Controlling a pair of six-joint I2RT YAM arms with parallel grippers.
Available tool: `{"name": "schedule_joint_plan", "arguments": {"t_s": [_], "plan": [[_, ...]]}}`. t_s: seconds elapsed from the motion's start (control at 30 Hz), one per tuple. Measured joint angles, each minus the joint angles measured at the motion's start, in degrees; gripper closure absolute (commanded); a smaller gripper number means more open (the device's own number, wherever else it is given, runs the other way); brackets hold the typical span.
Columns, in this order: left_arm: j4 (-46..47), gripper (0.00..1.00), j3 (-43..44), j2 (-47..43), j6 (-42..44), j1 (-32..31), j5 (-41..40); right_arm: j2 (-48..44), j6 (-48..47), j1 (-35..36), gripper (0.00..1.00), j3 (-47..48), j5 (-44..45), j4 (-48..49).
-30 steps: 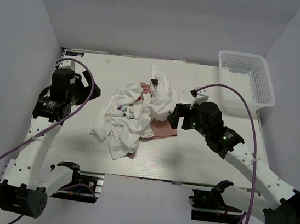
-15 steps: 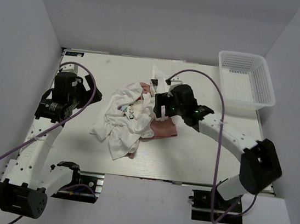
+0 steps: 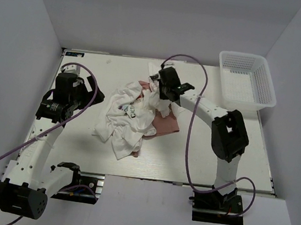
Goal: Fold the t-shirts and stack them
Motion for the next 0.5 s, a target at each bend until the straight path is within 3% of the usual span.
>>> {"name": "schedule_joint_plan", "arguments": {"t_s": [0.17,0.37,0.47,0.5], "plan": [[0.00,0.00,-0.02,-0.13,0.00,0.00,0.17,-8.00,0.17,-6.86,1.00,7.19,8.17,-3.50],[0.61,0.00,-0.74,-0.39,0.00,0.00,0.44,-20.39,-6.34,-17.05,1.00,13.73,19.56,1.49],[0.83,0.00,-0.83,-0.39,0.02,0.00,0.70,-20.92,-10.23,-22.01,1.00,17.59,24.04,6.91],[0.96,0.00,-0.83,-0.39,0.02,0.00,0.76,-18.86,-10.93,-24.00,1.00,21.81,24.37,4.63]]}}
